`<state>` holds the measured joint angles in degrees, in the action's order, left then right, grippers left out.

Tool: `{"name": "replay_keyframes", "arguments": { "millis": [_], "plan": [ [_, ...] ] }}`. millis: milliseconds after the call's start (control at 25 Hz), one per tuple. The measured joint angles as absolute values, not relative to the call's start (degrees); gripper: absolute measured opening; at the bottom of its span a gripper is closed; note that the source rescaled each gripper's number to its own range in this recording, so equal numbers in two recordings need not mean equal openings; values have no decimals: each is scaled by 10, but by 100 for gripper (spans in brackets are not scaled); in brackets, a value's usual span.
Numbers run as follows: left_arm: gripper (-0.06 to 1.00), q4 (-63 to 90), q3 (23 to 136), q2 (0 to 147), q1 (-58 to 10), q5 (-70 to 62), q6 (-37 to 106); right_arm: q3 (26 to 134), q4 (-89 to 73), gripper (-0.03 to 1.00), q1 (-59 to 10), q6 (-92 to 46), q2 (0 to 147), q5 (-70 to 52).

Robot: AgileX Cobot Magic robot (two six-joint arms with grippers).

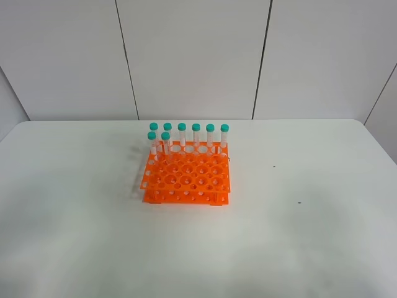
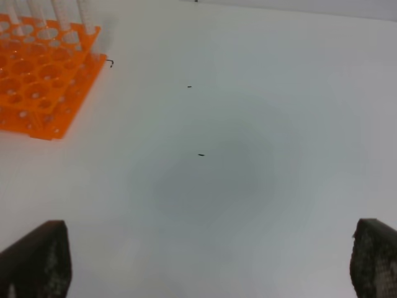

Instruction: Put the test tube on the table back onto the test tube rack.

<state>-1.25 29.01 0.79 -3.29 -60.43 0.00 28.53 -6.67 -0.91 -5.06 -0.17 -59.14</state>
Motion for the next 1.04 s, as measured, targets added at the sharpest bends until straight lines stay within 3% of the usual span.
{"name": "replay_keyframes", "arguments": {
  "millis": [1040],
  "plan": [
    [86, -12, 288, -3, -31, -604, 0, 285, -67, 100, -9, -51, -2, -591]
  ]
}}
